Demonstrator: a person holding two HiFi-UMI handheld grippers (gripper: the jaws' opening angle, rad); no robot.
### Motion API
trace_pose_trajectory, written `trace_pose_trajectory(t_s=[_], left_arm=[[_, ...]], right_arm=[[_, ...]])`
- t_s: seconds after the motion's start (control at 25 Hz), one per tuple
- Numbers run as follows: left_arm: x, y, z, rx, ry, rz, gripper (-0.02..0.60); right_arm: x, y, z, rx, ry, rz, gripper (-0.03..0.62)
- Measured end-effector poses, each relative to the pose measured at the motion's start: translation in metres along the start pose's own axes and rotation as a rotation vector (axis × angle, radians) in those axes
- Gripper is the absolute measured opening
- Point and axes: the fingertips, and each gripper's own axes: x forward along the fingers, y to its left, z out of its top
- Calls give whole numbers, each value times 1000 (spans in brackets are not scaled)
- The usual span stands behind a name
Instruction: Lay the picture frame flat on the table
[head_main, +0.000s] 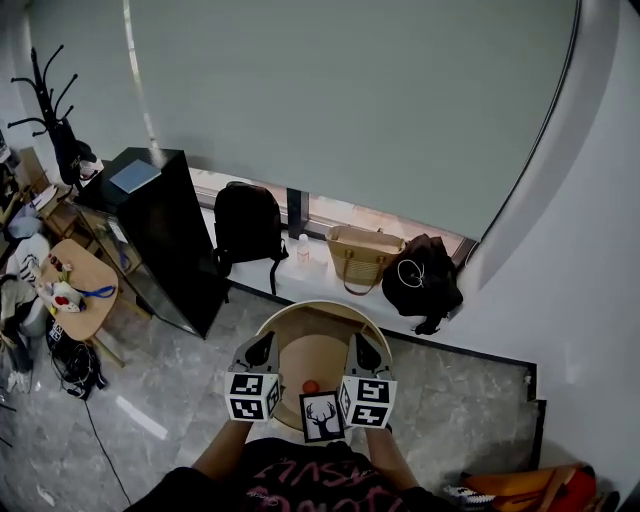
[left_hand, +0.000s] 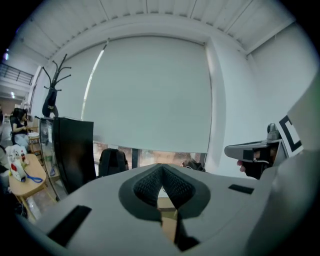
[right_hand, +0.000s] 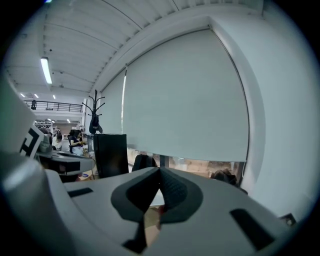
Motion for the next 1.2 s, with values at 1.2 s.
trace_pose_trajectory(t_s=[1.2], left_arm=[[-15, -16, 18, 68, -47, 5, 9]], right_arm=[[-23, 4, 16, -92, -82, 16, 20]])
